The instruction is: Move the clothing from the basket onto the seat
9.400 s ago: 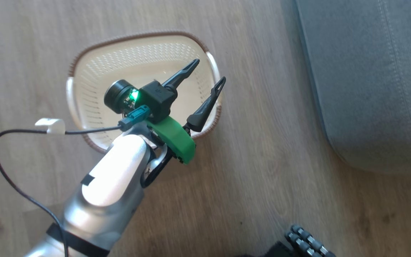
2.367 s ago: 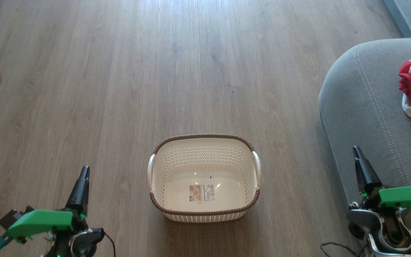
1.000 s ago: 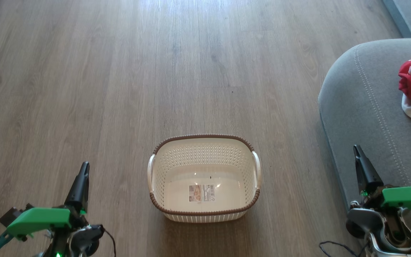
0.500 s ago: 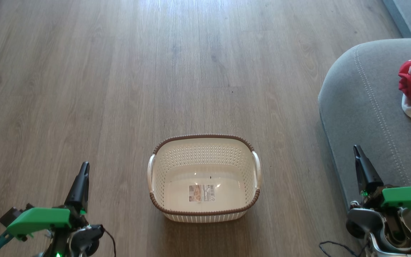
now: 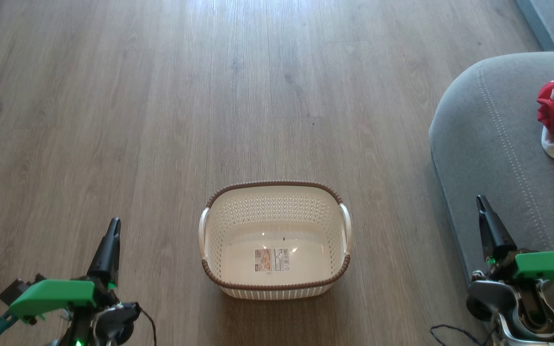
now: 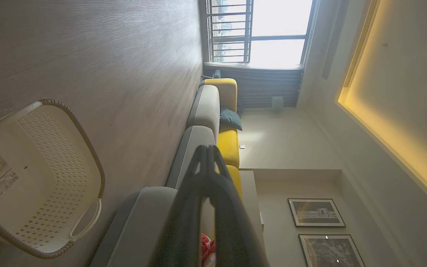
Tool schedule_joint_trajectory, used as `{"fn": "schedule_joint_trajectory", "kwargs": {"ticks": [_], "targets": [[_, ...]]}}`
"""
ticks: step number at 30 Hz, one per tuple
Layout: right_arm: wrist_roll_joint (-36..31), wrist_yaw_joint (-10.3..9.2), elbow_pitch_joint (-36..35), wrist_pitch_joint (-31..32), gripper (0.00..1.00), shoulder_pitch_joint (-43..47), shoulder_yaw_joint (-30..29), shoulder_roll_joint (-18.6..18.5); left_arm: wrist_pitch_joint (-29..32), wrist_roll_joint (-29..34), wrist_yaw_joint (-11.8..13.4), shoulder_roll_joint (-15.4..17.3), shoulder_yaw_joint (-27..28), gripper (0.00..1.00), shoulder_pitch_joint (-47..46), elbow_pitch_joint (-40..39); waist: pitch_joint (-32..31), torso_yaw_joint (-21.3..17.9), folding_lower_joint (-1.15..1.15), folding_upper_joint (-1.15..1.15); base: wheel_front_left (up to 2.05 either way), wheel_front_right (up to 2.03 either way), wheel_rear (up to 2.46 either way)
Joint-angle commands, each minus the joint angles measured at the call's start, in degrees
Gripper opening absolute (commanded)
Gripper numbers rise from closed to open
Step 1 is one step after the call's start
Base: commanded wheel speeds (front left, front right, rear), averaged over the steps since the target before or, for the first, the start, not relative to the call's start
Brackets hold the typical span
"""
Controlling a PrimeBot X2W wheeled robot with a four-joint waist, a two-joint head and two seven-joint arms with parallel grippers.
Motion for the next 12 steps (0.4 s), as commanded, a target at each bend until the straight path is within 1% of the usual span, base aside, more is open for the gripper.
{"fn": "schedule_joint_trajectory", "kwargs": {"ticks": [1, 12], "targets": [[0.3, 0.0, -2.3, 0.3, 0.0, -1.0, 1.0, 0.0, 0.4, -0.4, -0.5, 0.9, 1.4, 0.0, -2.7, -1.9, 0.0, 0.0, 0.0, 0.0, 0.0, 0.0, 0.0], [0.3, 0.0, -2.3, 0.3, 0.0, -1.0, 1.0, 0.0, 0.4, -0.4, -0.5, 0.9, 1.4, 0.0, -2.7, -1.9, 0.0, 0.0, 0.0, 0.0, 0.0, 0.0, 0.0]]}}
